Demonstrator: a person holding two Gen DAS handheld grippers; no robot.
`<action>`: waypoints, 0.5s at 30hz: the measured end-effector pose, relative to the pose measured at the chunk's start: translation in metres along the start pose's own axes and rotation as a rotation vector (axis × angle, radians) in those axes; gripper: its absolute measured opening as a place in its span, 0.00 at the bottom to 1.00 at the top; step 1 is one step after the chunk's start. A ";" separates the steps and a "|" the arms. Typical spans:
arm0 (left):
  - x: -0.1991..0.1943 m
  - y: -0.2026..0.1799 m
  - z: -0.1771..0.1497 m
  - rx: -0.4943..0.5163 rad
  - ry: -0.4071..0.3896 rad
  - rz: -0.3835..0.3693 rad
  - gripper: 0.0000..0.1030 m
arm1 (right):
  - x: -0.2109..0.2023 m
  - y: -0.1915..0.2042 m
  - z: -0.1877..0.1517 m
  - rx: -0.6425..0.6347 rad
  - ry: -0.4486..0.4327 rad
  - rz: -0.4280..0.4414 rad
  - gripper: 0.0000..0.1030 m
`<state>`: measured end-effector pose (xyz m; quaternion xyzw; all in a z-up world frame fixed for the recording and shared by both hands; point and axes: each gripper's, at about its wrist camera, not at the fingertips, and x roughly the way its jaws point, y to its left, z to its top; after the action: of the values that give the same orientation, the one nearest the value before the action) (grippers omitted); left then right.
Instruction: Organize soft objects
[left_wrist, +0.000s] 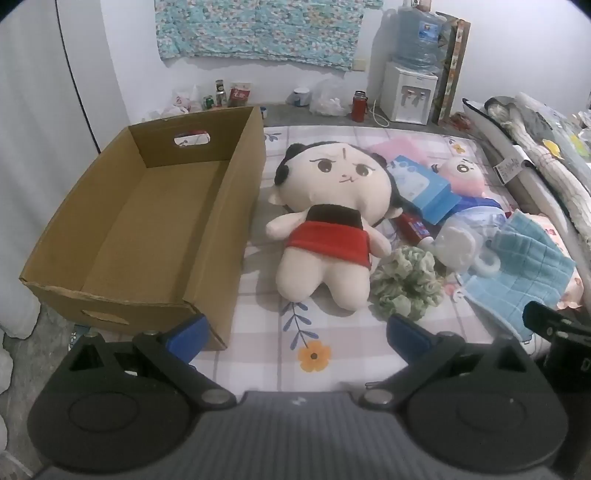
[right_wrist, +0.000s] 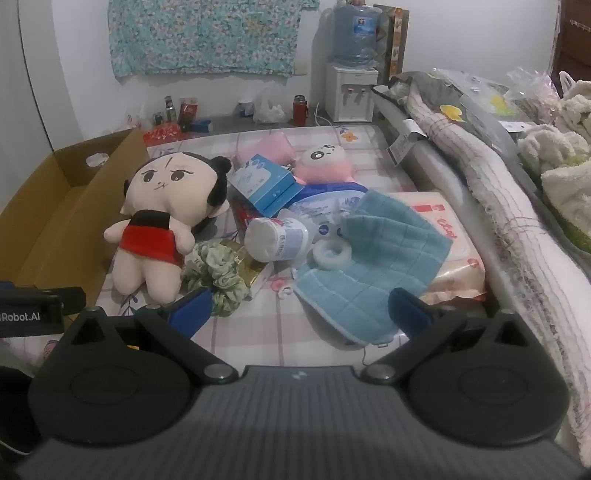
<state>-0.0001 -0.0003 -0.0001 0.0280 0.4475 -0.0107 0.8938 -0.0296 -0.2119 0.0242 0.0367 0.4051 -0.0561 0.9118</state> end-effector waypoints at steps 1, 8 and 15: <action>0.000 0.000 0.000 0.000 0.001 0.000 1.00 | 0.000 0.000 0.000 -0.001 -0.004 0.001 0.99; -0.001 0.001 -0.001 0.005 0.009 -0.011 1.00 | 0.001 -0.001 0.000 -0.001 0.001 -0.008 0.99; 0.004 -0.005 0.001 0.012 0.016 -0.026 1.00 | 0.003 -0.005 0.002 0.002 0.005 -0.017 0.99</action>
<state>0.0023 -0.0057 -0.0029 0.0277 0.4549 -0.0250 0.8897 -0.0262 -0.2169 0.0233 0.0346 0.4078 -0.0640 0.9102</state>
